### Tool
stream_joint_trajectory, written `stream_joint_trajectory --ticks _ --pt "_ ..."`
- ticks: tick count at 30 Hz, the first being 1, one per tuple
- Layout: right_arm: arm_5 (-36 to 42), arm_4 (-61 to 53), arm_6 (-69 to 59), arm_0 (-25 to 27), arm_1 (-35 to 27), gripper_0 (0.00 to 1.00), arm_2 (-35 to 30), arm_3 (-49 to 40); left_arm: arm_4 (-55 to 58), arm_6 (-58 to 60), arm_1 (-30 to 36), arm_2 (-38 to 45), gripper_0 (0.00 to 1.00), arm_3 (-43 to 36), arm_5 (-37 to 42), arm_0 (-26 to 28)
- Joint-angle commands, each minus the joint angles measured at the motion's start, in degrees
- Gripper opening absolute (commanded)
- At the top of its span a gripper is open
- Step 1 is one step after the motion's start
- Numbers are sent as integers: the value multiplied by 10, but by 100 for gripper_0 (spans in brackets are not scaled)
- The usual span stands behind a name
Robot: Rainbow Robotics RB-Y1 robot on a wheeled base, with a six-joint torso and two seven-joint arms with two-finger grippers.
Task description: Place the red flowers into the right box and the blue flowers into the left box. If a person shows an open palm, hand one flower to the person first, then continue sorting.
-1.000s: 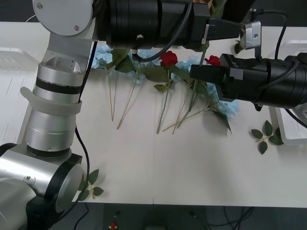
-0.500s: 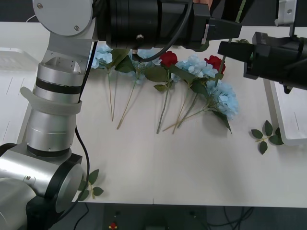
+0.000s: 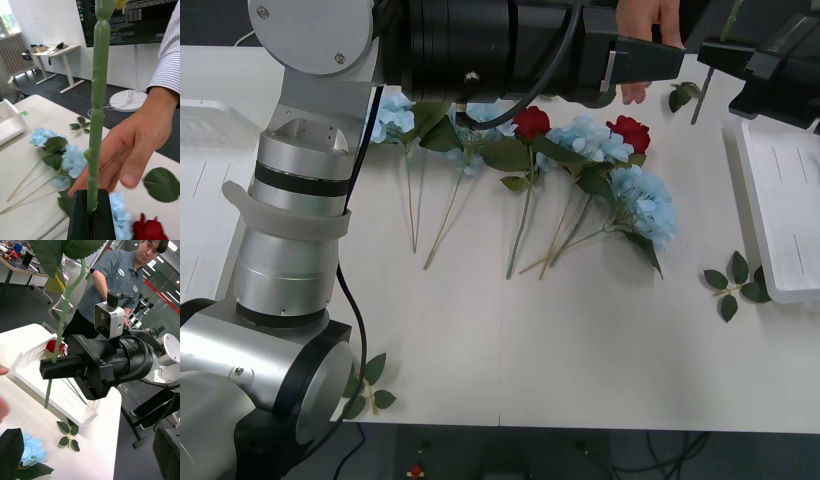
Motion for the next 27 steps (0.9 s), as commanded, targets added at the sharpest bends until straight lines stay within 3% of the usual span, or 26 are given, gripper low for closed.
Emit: stream_joint_trajectory --ticks 1,16,27 --pt "-29 73 6 -9 11 0 -15 -9 4 -45 -11 -3 100 -22 -7 -1" --pt "-64 229 -3 -122 156 0 8 102 4 -45 -11 -3 100 -22 -7 -1" --pt "-106 228 -5 -152 166 0 39 132 4 -45 -11 -3 100 -22 -7 -1"
